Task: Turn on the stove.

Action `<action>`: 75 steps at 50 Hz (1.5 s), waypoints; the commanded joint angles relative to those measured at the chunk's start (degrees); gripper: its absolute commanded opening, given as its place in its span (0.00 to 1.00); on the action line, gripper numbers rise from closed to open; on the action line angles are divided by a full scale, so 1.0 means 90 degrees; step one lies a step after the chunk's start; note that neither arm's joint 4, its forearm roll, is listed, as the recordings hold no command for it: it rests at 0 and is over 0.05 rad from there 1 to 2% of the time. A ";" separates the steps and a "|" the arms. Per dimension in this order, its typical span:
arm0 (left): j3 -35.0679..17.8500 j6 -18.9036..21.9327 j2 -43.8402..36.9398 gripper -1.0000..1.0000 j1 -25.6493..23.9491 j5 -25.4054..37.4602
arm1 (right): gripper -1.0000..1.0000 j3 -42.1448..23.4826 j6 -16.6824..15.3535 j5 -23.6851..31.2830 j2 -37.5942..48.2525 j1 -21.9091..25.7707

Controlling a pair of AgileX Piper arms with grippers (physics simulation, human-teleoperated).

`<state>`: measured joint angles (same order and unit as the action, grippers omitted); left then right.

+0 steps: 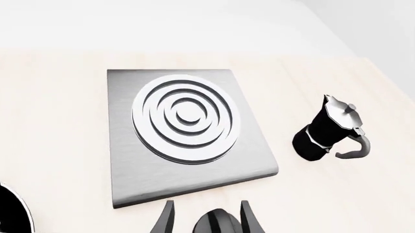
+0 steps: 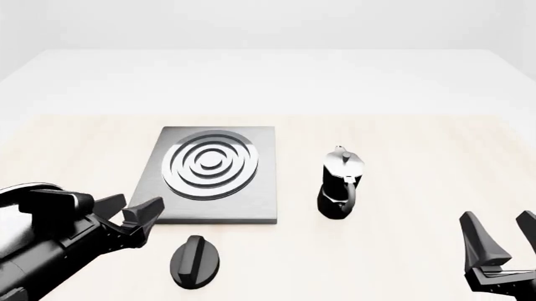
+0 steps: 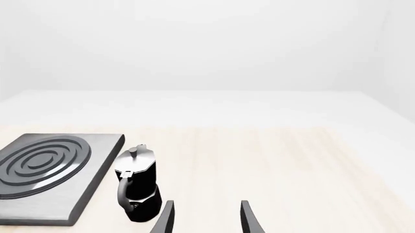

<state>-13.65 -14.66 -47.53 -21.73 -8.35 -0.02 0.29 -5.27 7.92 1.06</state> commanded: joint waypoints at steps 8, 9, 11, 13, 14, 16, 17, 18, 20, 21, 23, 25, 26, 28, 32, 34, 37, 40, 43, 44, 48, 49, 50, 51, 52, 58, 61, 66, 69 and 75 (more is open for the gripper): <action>0.0054 -0.0299 -0.0608 1.00 -0.0449 -0.0205 | 1.00 -0.0003 0.0053 0.0132 -0.0148 0.0025; 0.0054 -0.0299 -0.0609 1.00 -0.0449 -0.0206 | 1.00 -0.0003 0.0053 0.0133 -0.0150 0.0025; 0.0078 -0.0469 -0.0770 1.00 -0.0519 -0.0323 | 1.00 -0.0003 0.0063 0.0163 -0.0183 0.0030; 0.0106 -0.0526 -0.0899 1.00 -0.0590 -0.0441 | 1.00 -0.0003 0.0079 0.0173 -0.0196 0.0032; 0.0119 -0.0564 -0.0971 1.00 -0.0615 -0.0500 | 1.00 -0.0003 0.0081 0.0184 -0.0208 0.0037; 0.0164 -0.0647 -0.1148 1.00 -0.0645 -0.0653 | 1.00 -0.0003 0.0092 0.0201 -0.0226 0.0038; 0.0199 -0.0798 -0.1320 1.00 -0.0695 -0.0786 | 1.00 -0.0003 0.0098 0.0197 -0.0226 0.0037; 0.0198 -0.0768 -0.1336 1.00 -0.0688 -0.0806 | 1.00 -0.0004 0.0103 0.0182 -0.0212 0.0036; 0.0197 -0.0763 -0.1374 1.00 -0.0699 -0.0837 | 1.00 -0.0004 0.0108 0.0166 -0.0194 0.0038; 0.0204 -0.0803 -0.1446 1.00 -0.0718 -0.0893 | 1.00 -0.0004 0.0114 0.0156 -0.0184 0.0040; 0.0208 -0.0725 -0.1536 1.00 -0.0679 -0.0973 | 1.00 -0.0004 0.0123 0.0131 -0.0154 0.0048; 0.0209 -0.0745 -0.1631 1.00 -0.0696 -0.1033 | 1.00 -0.0003 0.0134 0.0120 -0.0140 0.0062; 0.0215 -0.0753 -0.1703 1.00 -0.0683 -0.1089 | 1.00 -0.0003 0.0130 0.0125 -0.0147 0.0069; 0.0232 -0.0748 -0.1818 1.00 -0.0678 -0.1192 | 1.00 -0.0002 0.0136 0.0124 -0.0135 0.0082; 0.0283 -0.0800 -0.2026 1.00 -0.0707 -0.1398 | 1.00 -0.0002 0.0135 0.0112 -0.0127 0.0079; 0.0315 -0.0841 -0.2203 1.00 -0.0714 -0.1549 | 1.00 -0.0002 0.0147 0.0117 -0.0131 0.0078; 0.0314 -0.0860 -0.2296 1.00 -0.0735 -0.1611 | 1.00 -0.0002 0.0149 0.0138 -0.0154 0.0081; 0.0296 -0.0833 -0.2270 1.00 -0.0724 -0.1569 | 1.00 -0.0002 0.0152 0.0132 -0.0152 0.0080; 0.0295 -0.0823 -0.2277 1.00 -0.0715 -0.1568 | 1.00 -0.0002 0.0160 0.0126 -0.0144 0.0080; 0.0308 -0.0832 -0.2314 1.00 -0.0711 -0.1600 | 1.00 -0.0002 0.0158 0.0140 -0.0161 0.0081; 0.0361 -0.0823 -0.2450 1.00 -0.0688 -0.1747 | 1.00 -0.0002 0.0167 0.0117 -0.0138 0.0082; 0.0376 -0.0820 -0.2517 1.00 -0.0659 -0.1805 | 1.00 -0.0002 0.0165 0.0109 -0.0130 0.0083; 0.0388 -0.0836 -0.2541 1.00 -0.0652 -0.1832 | 1.00 -0.0002 0.0167 0.0125 -0.0146 0.0082; 0.0405 -0.0858 -0.2554 1.00 -0.0665 -0.1856 | 1.00 -0.0002 0.0170 0.0140 -0.0161 0.0082; 0.0410 -0.0871 -0.2571 1.00 -0.0669 -0.1870 | 1.00 -0.0002 0.0170 0.0134 -0.0156 0.0083; 0.0439 -0.0934 -0.2734 1.00 -0.0711 -0.2013 | 1.00 -0.0002 0.0173 0.0100 -0.0124 0.0084; 0.0450 -0.0998 -0.2850 1.00 -0.0733 -0.2102 | 1.00 -0.0002 0.0179 0.0085 -0.0111 0.0083; 0.0478 -0.1083 -0.3015 1.00 -0.0765 -0.2254 | 1.00 -0.0001 0.0193 0.0119 -0.0143 0.0083; 0.0518 -0.1210 -0.3168 1.00 -0.0793 -0.2400 | 1.00 -0.0002 0.0201 0.0089 -0.0112 0.0082; 0.0509 -0.1194 -0.3254 1.00 -0.0764 -0.2463 | 1.00 -0.0002 0.0212 0.0073 -0.0091 0.0087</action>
<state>-9.37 -24.53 -74.60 -28.49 -28.58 -0.04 2.04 -4.34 6.80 1.80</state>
